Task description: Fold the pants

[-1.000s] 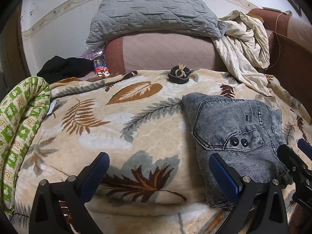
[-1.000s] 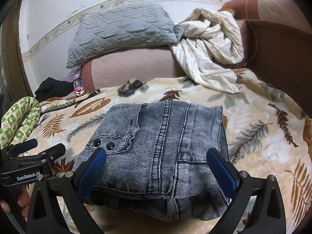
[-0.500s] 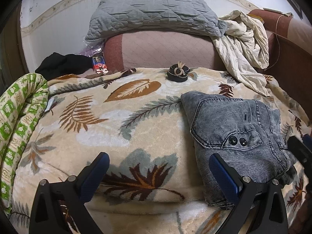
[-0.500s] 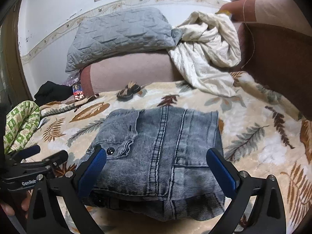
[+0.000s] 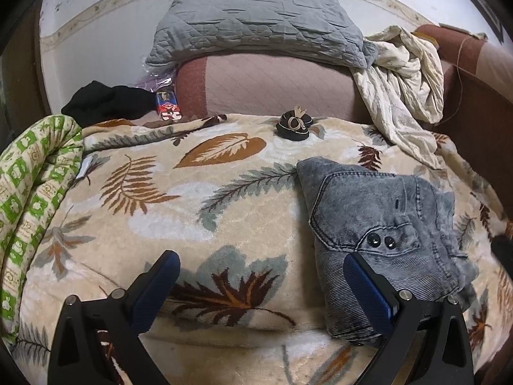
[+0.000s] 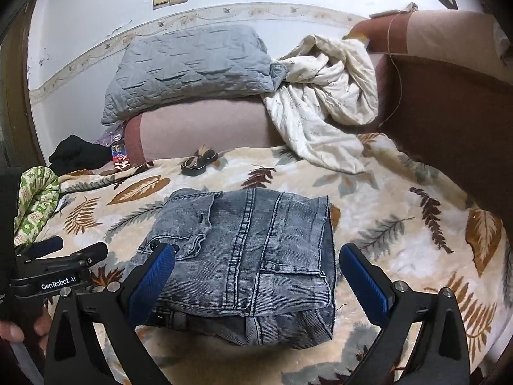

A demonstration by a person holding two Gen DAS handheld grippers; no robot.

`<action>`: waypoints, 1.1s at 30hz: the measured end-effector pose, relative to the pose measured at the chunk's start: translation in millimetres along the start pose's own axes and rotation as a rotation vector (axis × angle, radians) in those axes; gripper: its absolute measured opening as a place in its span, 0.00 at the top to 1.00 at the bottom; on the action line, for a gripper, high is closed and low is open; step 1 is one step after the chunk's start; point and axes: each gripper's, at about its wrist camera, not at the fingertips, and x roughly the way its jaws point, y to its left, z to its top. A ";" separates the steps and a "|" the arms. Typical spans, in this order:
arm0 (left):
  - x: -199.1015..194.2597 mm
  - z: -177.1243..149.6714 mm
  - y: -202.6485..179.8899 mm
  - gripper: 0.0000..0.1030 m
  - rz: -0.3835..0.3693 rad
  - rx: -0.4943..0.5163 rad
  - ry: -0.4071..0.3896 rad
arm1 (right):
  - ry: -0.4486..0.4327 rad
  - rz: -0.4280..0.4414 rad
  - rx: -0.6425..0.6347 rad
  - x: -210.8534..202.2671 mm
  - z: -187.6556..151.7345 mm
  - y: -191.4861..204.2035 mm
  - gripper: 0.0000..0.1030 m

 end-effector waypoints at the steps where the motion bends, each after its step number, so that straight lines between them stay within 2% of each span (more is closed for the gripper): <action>1: -1.9 1.6 0.9 0.00 0.007 -0.014 0.004 | -0.012 -0.003 -0.008 -1.9 6.7 0.0 0.01; 4: -7.2 6.4 2.8 0.00 0.029 -0.037 0.012 | -0.071 -0.022 -0.043 -8.4 31.2 -0.9 0.01; 8: -15.4 8.0 8.2 0.00 0.075 -0.056 -0.011 | -0.100 -0.024 0.009 -3.7 48.8 -8.4 0.01; 11: -16.4 8.6 10.5 0.00 0.083 -0.080 -0.021 | -0.054 -0.020 0.022 8.8 34.0 -7.9 0.01; 13: -12.4 8.8 7.2 0.00 0.105 -0.073 -0.016 | 0.007 -0.023 -0.054 18.1 23.4 3.4 0.01; 18: -3.1 2.6 -7.4 0.00 0.139 -0.007 -0.001 | -0.051 -0.031 -0.173 0.8 13.7 17.9 0.01; 22: -5.2 -1.6 -15.0 0.00 0.128 0.023 0.000 | -0.050 0.004 -0.095 -5.1 16.0 5.3 0.01; 26: -13.6 0.5 -14.8 0.00 0.118 0.033 -0.015 | -0.027 -0.028 -0.061 -1.8 11.3 -6.1 0.01; 33: -29.4 12.3 7.4 0.00 0.109 -0.018 -0.067 | -0.022 -0.060 0.015 8.2 11.3 -18.3 0.01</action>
